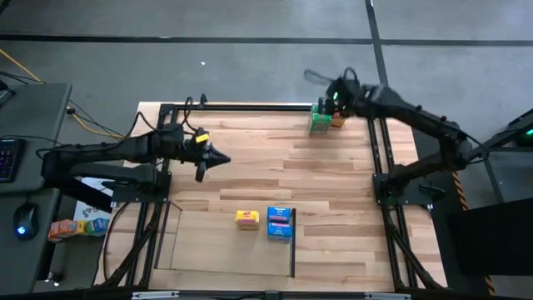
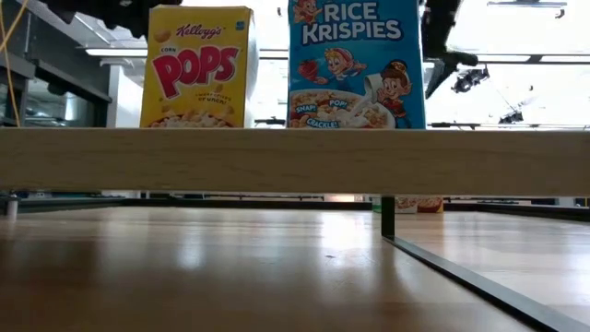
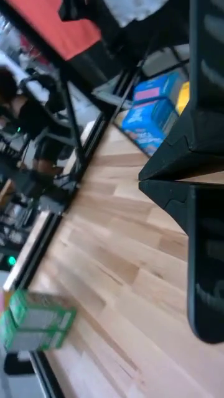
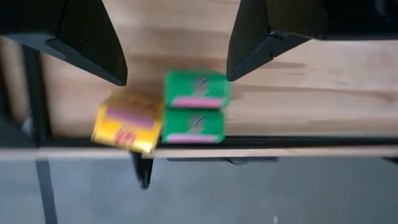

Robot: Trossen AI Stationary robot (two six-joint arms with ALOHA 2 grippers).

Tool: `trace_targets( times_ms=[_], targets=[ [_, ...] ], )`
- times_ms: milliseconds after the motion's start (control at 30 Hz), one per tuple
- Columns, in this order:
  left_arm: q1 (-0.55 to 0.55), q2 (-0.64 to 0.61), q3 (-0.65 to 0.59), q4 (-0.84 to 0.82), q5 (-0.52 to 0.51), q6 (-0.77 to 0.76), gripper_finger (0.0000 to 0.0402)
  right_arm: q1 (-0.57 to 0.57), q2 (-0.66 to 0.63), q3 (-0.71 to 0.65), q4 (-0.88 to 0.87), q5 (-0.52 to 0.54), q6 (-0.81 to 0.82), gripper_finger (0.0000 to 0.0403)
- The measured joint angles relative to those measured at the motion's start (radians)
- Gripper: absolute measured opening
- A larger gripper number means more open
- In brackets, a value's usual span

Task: Stack cereal on shelf
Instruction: Put the yellow cereal box on the shelf aligned with the yellow cereal box

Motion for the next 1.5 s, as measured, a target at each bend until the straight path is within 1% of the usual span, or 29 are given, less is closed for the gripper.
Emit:
trace_targets(
  times_ms=[133, 233, 300, 333, 400, 467, 567, 667, 767, 867, 933, 1167, 1333, 1500],
  targets=[
    [0.021, 0.006, 0.000, 0.036, 0.000, -0.055, 0.0000, -0.233, 0.044, 0.000, 0.008, -0.154, -0.342, 0.0264],
    [0.023, 0.006, 0.000, 0.048, -0.004, -0.090, 0.0000, -0.360, 0.076, 0.000, 0.007, -0.296, -0.593, 0.0264],
    [0.023, 0.006, 0.000, 0.081, -0.004, -0.114, 0.0000, -0.409, 0.101, 0.000, 0.004, -0.369, -0.736, 0.0264],
    [0.022, 0.006, 0.000, 0.097, -0.004, -0.120, 0.0000, -0.424, 0.114, 0.000, 0.005, -0.385, -0.800, 0.0264],
    [0.022, 0.006, 0.000, 0.131, -0.004, -0.123, 0.0000, -0.438, 0.138, 0.000, 0.008, -0.396, -0.903, 0.0264],
    [0.022, 0.006, 0.000, 0.175, -0.005, -0.123, 0.0000, -0.440, 0.162, 0.000, 0.008, -0.397, -0.968, 0.0264],
    [0.022, 0.006, 0.000, 0.227, -0.013, -0.122, 0.0000, -0.436, 0.195, 0.000, -0.001, -0.400, -1.035, 0.0264],
    [0.022, 0.006, 0.000, 0.260, -0.015, -0.123, 0.0000, -0.434, 0.233, 0.000, -0.002, -0.392, -1.047, 0.0264],
    [0.022, 0.006, 0.000, 0.264, -0.019, -0.123, 0.0000, -0.435, 0.277, 0.000, -0.002, -0.380, -1.102, 0.0264],
    [0.022, 0.006, 0.000, 0.263, -0.030, -0.123, 0.0000, -0.435, 0.310, 0.000, 0.003, -0.318, -1.122, 0.0264],
    [0.022, 0.006, 0.000, 0.264, -0.031, -0.123, 0.0000, -0.435, 0.325, 0.000, 0.013, -0.295, -1.121, 0.0264],
    [0.022, 0.006, 0.000, 0.263, -0.031, -0.122, 0.0000, -0.420, 0.352, 0.000, 0.022, -0.289, -1.225, 0.0264],
    [0.022, 0.006, 0.000, 0.263, -0.031, -0.121, 0.0000, -0.414, 0.397, -0.001, 0.041, -0.295, -1.233, 0.0264],
    [0.022, 0.006, 0.000, 0.263, -0.031, -0.120, 0.0000, -0.411, 0.436, -0.001, 0.042, -0.277, -1.228, 0.0263]
  ],
)
